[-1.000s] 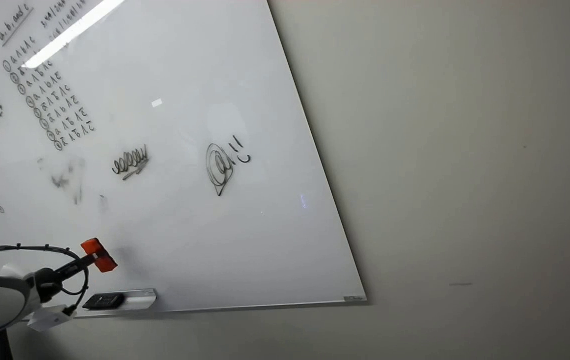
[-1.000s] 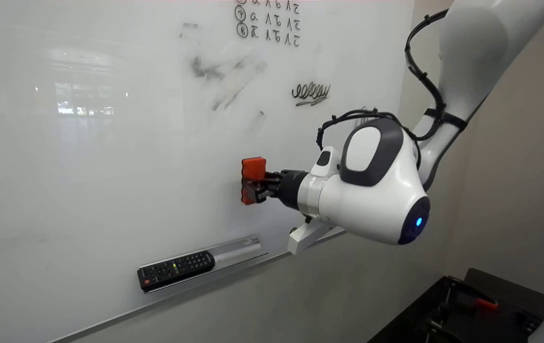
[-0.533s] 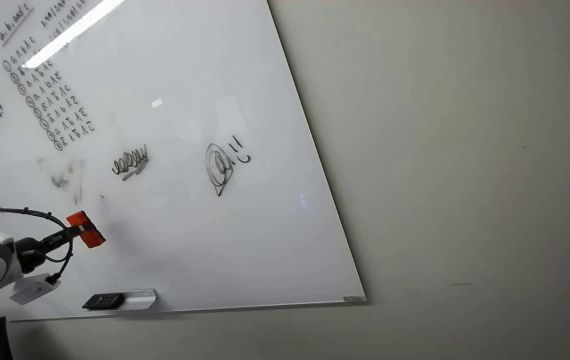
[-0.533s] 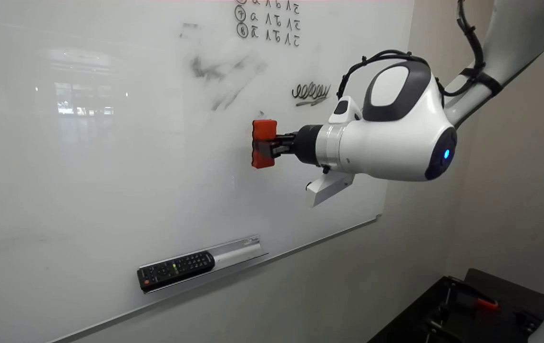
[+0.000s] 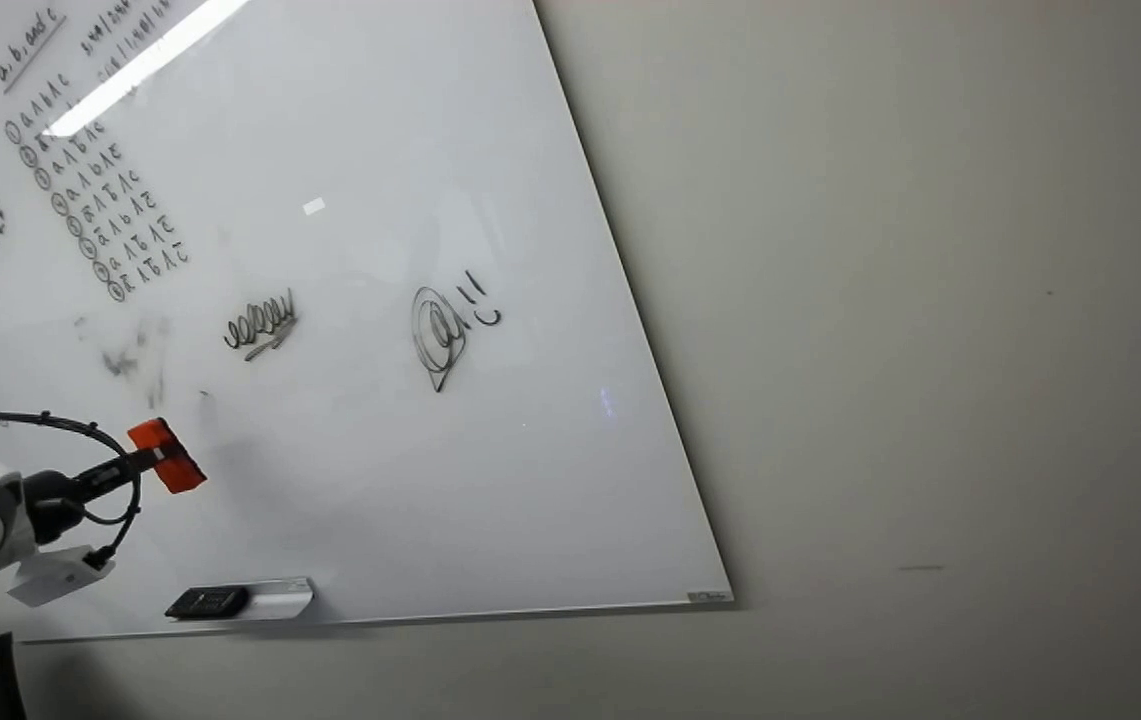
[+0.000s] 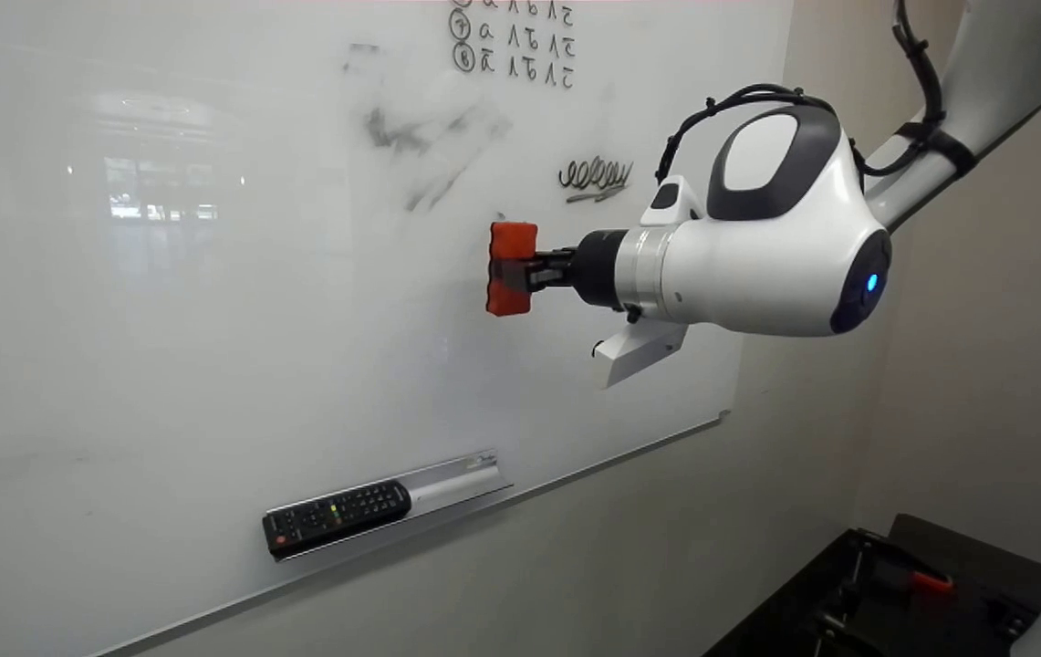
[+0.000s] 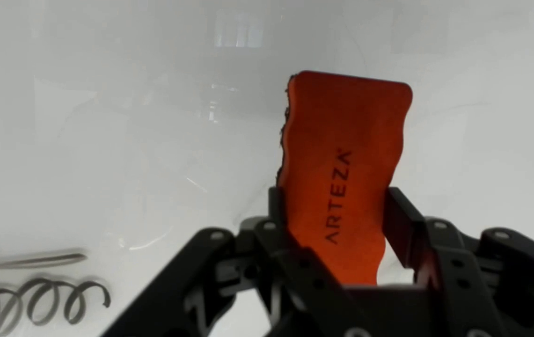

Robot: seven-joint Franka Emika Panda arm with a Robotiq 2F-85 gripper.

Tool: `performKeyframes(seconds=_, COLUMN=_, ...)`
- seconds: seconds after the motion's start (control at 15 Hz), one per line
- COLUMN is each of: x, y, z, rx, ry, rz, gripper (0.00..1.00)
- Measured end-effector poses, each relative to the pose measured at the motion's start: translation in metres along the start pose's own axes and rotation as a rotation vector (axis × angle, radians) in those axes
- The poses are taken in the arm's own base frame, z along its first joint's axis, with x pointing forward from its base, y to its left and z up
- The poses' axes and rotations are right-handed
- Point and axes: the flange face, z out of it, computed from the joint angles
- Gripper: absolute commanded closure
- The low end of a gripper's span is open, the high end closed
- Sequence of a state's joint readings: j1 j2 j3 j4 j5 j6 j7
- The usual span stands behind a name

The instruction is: Use the duster to erase the right part of the white board

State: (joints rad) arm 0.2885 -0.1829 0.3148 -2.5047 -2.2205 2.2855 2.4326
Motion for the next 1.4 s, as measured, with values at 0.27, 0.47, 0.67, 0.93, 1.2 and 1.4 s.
performKeyframes(seconds=0.27, x=0.028, y=0.01, z=-0.009, rx=0.036, ry=-0.02, rz=0.196, gripper=0.72)
performKeyframes(seconds=0.47, x=0.07, y=0.033, z=-0.021, rx=0.059, ry=-0.061, rz=0.347, gripper=0.72)
performKeyframes(seconds=0.67, x=0.112, y=0.069, z=-0.034, rx=0.082, ry=-0.084, rz=0.485, gripper=0.72)
performKeyframes(seconds=0.93, x=0.132, y=0.123, z=-0.036, rx=0.021, ry=-0.088, rz=0.592, gripper=0.72)
performKeyframes(seconds=1.2, x=0.129, y=0.167, z=-0.029, rx=-0.091, ry=-0.09, rz=0.646, gripper=0.72)
performKeyframes(seconds=1.4, x=0.115, y=0.203, z=-0.023, rx=-0.18, ry=-0.101, rz=0.669, gripper=0.47)
